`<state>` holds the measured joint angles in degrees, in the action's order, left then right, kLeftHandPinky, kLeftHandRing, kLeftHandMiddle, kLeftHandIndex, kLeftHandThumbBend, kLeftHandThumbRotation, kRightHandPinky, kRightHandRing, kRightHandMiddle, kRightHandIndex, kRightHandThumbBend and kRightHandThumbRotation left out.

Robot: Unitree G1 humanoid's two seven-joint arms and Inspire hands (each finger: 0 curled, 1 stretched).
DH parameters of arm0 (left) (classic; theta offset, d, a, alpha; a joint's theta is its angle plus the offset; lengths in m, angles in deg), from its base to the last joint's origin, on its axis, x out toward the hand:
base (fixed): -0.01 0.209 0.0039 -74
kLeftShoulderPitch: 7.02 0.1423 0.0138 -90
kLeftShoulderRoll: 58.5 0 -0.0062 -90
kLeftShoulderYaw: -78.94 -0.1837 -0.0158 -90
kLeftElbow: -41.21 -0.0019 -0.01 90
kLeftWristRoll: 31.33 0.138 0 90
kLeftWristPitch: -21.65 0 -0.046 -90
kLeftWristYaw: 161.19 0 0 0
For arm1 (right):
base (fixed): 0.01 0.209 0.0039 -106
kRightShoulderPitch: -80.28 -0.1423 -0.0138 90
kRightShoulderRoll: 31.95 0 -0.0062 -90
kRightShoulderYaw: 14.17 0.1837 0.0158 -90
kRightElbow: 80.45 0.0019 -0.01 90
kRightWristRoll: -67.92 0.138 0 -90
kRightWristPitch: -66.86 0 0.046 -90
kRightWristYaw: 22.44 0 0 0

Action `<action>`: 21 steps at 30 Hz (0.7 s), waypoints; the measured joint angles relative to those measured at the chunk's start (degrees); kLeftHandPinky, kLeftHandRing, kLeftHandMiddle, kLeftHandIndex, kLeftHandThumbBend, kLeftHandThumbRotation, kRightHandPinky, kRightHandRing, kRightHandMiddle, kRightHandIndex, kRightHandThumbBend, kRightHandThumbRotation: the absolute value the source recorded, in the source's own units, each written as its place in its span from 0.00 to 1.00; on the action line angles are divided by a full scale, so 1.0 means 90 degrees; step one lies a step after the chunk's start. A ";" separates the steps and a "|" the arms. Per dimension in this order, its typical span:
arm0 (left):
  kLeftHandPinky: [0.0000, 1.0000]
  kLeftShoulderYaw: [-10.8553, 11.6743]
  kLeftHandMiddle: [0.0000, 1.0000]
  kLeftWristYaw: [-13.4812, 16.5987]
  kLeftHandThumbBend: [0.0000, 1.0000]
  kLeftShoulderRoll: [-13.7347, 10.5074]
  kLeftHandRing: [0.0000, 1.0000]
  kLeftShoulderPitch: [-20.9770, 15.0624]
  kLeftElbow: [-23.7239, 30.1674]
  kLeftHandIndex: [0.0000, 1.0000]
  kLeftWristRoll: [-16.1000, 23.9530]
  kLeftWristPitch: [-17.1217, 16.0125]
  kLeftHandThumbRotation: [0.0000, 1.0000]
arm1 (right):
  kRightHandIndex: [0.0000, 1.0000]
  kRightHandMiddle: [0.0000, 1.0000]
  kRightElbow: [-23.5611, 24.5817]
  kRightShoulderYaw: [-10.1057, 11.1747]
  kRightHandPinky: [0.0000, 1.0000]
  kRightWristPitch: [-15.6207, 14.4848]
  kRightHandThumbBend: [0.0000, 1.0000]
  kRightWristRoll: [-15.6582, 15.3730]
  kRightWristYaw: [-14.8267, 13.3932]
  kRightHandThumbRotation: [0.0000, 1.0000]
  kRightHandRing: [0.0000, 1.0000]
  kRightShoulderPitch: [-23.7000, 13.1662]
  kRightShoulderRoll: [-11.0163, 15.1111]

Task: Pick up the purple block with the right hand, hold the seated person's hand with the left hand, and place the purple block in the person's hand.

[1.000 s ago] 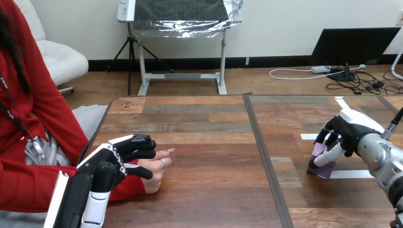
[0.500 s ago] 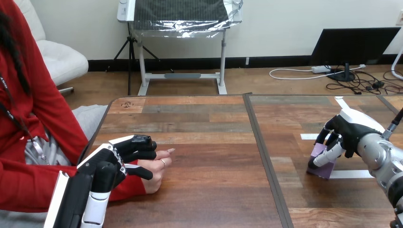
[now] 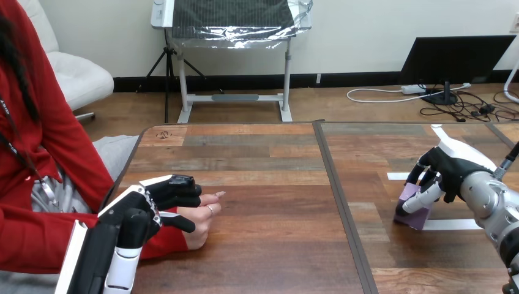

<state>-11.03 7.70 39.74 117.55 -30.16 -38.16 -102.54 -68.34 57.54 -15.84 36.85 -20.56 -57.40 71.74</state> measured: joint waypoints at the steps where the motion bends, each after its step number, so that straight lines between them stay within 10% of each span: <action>1: 0.54 0.0035 0.67 0.0040 0.61 0.0005 0.66 0.0000 0.0000 0.65 0.0101 -0.0008 0.97 | 0.54 0.53 0.0000 0.0015 0.42 0.0004 0.79 0.0006 0.0000 0.00 0.47 0.0000 0.0000; 21: 0.64 0.0768 0.72 0.1035 0.73 0.0022 0.71 -0.0169 -0.0001 0.69 0.2014 -0.0282 0.70 | 0.53 0.53 0.0001 0.0034 0.47 0.0543 0.82 0.0010 -0.0143 0.00 0.49 0.0015 0.0000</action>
<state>-4.12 17.01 39.93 116.02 -30.17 -20.03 -105.08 -68.33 57.85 -10.95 36.94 -21.85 -57.26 71.74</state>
